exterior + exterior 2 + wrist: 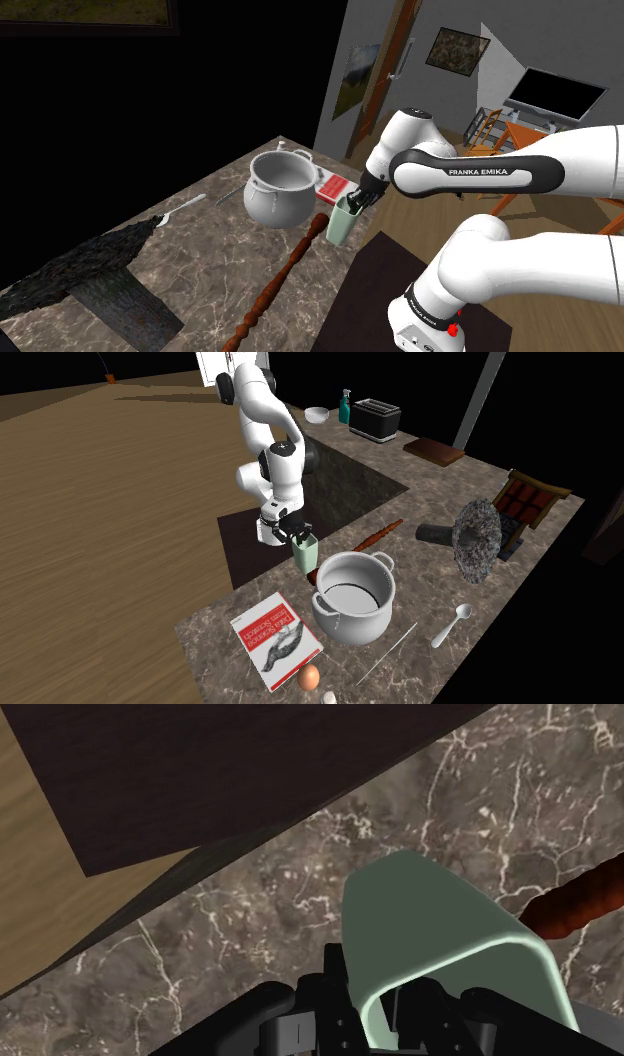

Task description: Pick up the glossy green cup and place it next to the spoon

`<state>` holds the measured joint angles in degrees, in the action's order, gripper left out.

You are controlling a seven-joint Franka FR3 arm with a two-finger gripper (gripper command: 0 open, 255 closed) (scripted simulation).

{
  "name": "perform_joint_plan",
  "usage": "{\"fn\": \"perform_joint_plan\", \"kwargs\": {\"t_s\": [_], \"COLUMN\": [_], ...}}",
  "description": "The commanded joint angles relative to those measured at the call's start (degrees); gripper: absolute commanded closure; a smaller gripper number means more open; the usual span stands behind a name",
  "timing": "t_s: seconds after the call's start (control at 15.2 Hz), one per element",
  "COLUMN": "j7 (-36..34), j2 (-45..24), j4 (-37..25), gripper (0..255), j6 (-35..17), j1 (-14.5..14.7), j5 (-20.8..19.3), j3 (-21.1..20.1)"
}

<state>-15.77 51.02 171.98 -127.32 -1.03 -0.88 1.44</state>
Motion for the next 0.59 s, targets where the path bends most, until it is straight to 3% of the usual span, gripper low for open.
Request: {"fn": "perform_joint_plan", "kwargs": {"t_s": [0.0, 0.53], "j7": [0.0, 0.0], "j2": [0.0, 2.8], "j4": [0.0, -4.3], "gripper": [255, 255], "j6": [0.0, 7.1], "j1": [0.0, 0.0], "j5": [0.0, 0.1], "j3": [0.0, -0.1]}}
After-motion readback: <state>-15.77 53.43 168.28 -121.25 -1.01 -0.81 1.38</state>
